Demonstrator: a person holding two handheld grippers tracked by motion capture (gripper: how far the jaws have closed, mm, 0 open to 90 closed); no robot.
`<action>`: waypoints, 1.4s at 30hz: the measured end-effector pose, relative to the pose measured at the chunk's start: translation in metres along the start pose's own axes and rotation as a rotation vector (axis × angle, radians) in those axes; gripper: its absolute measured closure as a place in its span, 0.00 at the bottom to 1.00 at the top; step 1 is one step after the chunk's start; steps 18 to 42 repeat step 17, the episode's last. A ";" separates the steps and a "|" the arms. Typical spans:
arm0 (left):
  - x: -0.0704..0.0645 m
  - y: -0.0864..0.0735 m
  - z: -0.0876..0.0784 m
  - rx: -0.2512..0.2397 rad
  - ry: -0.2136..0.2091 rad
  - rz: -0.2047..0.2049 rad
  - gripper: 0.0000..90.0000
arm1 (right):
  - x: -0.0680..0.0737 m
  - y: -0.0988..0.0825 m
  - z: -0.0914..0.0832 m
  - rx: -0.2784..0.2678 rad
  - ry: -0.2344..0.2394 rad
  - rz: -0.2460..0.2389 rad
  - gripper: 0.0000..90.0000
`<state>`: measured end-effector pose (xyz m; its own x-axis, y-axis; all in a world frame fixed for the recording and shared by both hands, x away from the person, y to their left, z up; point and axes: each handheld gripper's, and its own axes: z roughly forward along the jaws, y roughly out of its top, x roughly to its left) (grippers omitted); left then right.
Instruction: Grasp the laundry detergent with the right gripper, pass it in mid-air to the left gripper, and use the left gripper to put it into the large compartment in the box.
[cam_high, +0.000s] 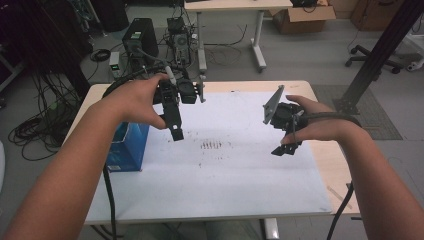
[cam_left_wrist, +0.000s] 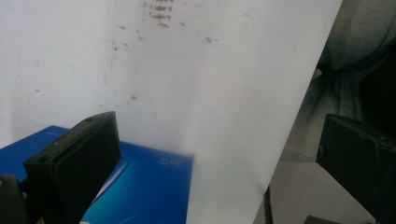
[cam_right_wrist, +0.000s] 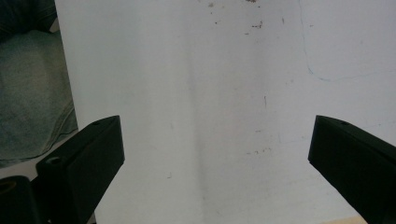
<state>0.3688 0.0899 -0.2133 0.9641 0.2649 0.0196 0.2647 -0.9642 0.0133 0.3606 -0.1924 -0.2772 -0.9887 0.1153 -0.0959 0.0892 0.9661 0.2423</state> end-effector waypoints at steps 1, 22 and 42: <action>0.000 0.000 0.000 0.000 -0.001 0.001 0.00 | 0.000 0.000 0.000 -0.001 0.000 0.002 0.04; -0.003 -0.001 -0.001 -0.001 0.010 0.016 0.00 | 0.002 0.001 -0.002 -0.005 -0.006 0.007 0.04; -0.003 -0.001 -0.001 -0.001 0.010 0.016 0.00 | 0.002 0.001 -0.002 -0.005 -0.006 0.007 0.04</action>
